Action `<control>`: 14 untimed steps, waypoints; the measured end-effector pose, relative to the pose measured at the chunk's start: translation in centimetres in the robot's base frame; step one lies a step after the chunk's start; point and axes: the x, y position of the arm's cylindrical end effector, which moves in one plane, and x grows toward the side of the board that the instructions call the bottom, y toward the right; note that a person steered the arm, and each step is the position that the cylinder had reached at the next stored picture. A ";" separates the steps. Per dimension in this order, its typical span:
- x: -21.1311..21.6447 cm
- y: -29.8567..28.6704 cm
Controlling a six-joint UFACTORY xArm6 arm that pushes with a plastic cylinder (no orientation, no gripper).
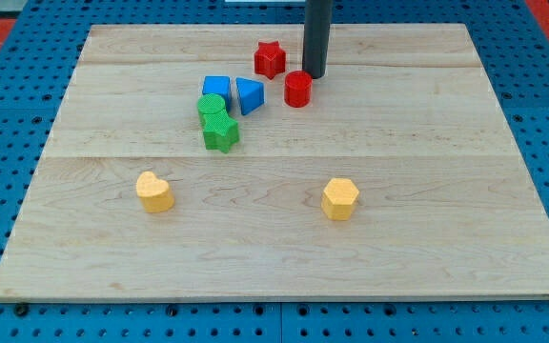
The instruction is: Push the red star to the center
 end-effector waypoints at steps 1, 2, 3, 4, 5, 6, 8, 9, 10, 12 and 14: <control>2.8 0.0; 4.1 0.0; 4.0 0.1; 3.2 0.6; -1.9 -1.1; -8.2 -2.1; -8.9 -10.5; -7.9 -8.2; -6.7 -4.7; -4.3 -12.7; -3.4 -4.6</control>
